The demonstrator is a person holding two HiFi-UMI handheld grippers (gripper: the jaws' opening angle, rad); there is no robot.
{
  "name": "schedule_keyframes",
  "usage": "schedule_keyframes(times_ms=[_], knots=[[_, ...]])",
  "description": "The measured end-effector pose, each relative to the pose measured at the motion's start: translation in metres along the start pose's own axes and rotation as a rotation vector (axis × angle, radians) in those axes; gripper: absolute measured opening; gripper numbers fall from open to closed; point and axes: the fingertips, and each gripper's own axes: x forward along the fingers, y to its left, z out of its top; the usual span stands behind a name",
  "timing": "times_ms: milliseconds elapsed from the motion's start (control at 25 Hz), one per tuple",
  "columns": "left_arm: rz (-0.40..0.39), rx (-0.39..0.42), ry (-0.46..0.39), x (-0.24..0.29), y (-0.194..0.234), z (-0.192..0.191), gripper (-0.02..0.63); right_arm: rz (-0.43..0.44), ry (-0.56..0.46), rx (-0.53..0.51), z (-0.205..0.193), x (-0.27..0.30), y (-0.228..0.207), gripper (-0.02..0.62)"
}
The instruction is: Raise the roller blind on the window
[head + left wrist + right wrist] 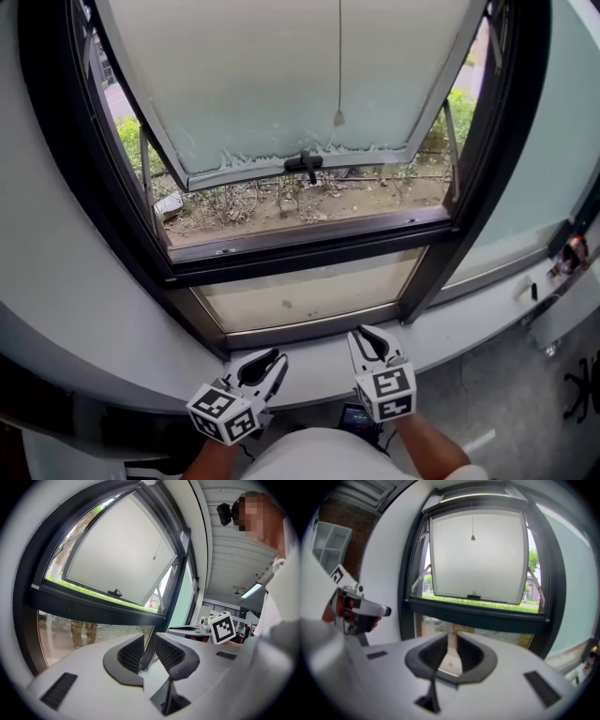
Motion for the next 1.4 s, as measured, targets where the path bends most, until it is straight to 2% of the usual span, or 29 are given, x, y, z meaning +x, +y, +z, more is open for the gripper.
schedule_keyframes(times_ms=[320, 880, 1120, 1400], knots=[[0.027, -0.009, -0.009, 0.016, -0.03, -0.004, 0.092, 0.041, 0.001, -0.011, -0.004, -0.019, -0.02, 0.071], [0.079, -0.03, -0.002, 0.046, -0.124, -0.037, 0.092, 0.12, 0.019, -0.046, -0.034, -0.086, -0.074, 0.067], [0.126, -0.036, -0.007, 0.039, -0.144, -0.051, 0.092, 0.16, 0.035, -0.052, -0.054, -0.103, -0.077, 0.066], [0.13, -0.023, -0.017, 0.023, -0.152, -0.052, 0.092, 0.172, 0.029, -0.044, -0.058, -0.112, -0.065, 0.058]])
